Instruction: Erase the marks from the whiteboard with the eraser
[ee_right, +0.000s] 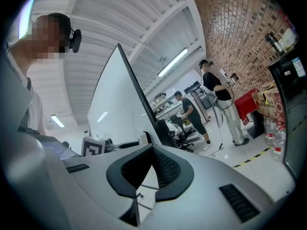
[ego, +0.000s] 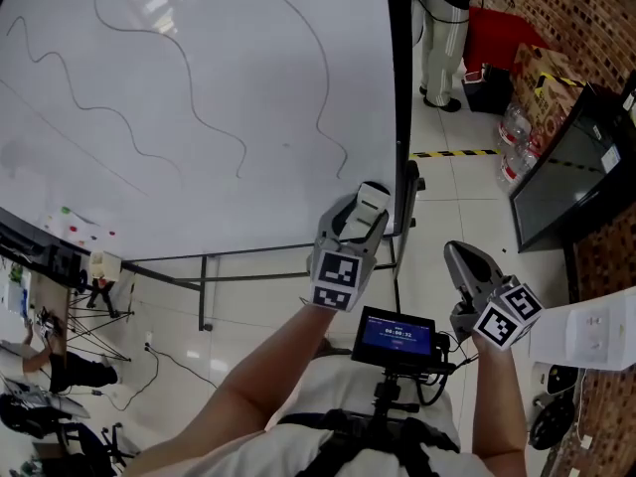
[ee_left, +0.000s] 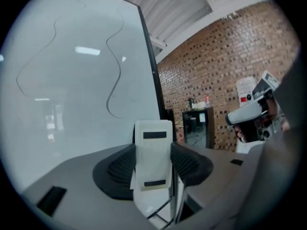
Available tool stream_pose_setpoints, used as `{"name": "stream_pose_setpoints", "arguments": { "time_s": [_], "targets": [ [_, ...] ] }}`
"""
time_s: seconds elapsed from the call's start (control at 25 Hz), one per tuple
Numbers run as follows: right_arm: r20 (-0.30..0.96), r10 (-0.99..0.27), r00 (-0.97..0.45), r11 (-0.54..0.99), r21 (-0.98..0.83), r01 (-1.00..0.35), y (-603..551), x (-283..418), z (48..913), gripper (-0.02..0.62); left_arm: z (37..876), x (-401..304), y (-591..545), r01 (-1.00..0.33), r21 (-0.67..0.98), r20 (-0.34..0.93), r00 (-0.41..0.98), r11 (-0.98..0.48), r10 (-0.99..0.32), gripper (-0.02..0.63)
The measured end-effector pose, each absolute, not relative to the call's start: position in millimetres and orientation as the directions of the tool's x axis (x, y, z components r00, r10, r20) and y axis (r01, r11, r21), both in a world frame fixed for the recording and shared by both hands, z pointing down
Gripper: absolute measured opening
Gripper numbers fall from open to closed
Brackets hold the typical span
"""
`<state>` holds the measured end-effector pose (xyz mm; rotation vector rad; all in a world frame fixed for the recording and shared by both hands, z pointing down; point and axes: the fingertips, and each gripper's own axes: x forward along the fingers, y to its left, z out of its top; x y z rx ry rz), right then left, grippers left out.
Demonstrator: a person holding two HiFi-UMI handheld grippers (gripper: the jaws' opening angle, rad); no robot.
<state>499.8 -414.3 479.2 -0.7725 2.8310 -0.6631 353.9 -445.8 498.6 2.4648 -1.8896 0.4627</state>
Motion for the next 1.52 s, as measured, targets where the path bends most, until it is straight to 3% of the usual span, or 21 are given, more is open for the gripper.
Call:
{"name": "stream_pose_setpoints", "arguments": {
  "time_s": [0.16, 0.28, 0.52, 1.04, 1.52],
  "targets": [
    [-0.026, -0.503, -0.864, 0.775, -0.456, -0.438, -413, 497, 475, 0.006, 510, 369, -442, -0.872, 0.110, 0.221, 0.489, -0.476, -0.844, 0.259],
    [-0.037, -0.482, -0.875, 0.784, -0.463, -0.413, -410, 488, 474, 0.007, 518, 365, -431, -0.815, 0.244, 0.192, 0.572, -0.525, -0.798, 0.259],
    [-0.011, -0.400, -0.916, 0.790, -0.511, -0.339, -377, 457, 497, 0.008, 541, 317, -374, -0.887, 0.207, 0.267, 0.458, -0.414, -0.848, 0.259],
    [-0.070, -0.148, -0.987, 0.863, -0.496, -0.094, -325, 355, 497, 0.006, 521, 255, -289, -0.915, 0.204, 0.189, 0.386, -0.348, -0.903, 0.259],
    [-0.029, -0.157, -0.987, 0.904, -0.408, -0.132, -230, 295, 473, 0.006, 510, 186, -173, -0.920, 0.220, 0.137, 0.359, -0.325, -0.923, 0.261]
  ]
}}
